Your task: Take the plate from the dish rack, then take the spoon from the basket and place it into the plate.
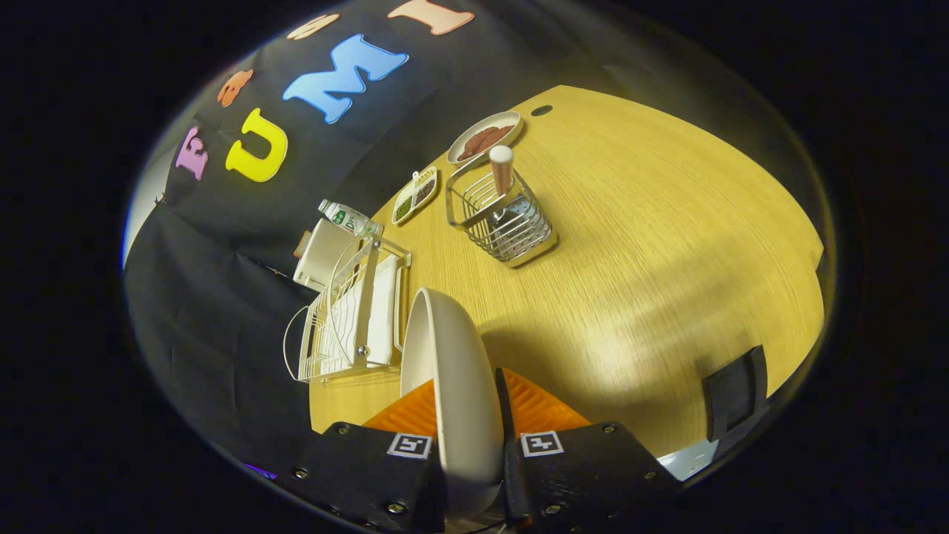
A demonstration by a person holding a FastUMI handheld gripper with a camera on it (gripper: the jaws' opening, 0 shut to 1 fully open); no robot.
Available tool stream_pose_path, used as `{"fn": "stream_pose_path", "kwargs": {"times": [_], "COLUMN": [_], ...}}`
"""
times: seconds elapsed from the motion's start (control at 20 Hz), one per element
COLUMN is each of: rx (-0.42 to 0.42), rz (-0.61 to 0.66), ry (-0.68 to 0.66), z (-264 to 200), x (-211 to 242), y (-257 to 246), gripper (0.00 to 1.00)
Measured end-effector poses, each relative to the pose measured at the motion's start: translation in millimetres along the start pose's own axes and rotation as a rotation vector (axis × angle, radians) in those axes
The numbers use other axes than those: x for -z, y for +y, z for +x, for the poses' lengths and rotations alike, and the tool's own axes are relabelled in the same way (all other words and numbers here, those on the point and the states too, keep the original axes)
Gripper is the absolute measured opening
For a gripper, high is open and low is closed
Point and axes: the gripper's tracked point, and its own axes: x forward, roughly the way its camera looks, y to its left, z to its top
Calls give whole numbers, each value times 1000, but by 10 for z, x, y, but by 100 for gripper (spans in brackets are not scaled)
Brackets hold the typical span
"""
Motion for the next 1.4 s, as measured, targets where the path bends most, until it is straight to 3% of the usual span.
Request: {"fn": "stream_pose_path", "kwargs": {"times": [0.55,0.65,0.9,0.95,1.1,1.4], "rx": [-95,-95,-37,-15,47,156], "rz": [155,160,52,27,-50,-295], "ry": [71,67,53,38,-7,-244], "z": [557,585,542,522,407,-117], "x": [153,154,102,54,-41,-569], "y": [-236,-251,-272,-304,-426,-455], "gripper": [29,35,38,45,49,49]}}
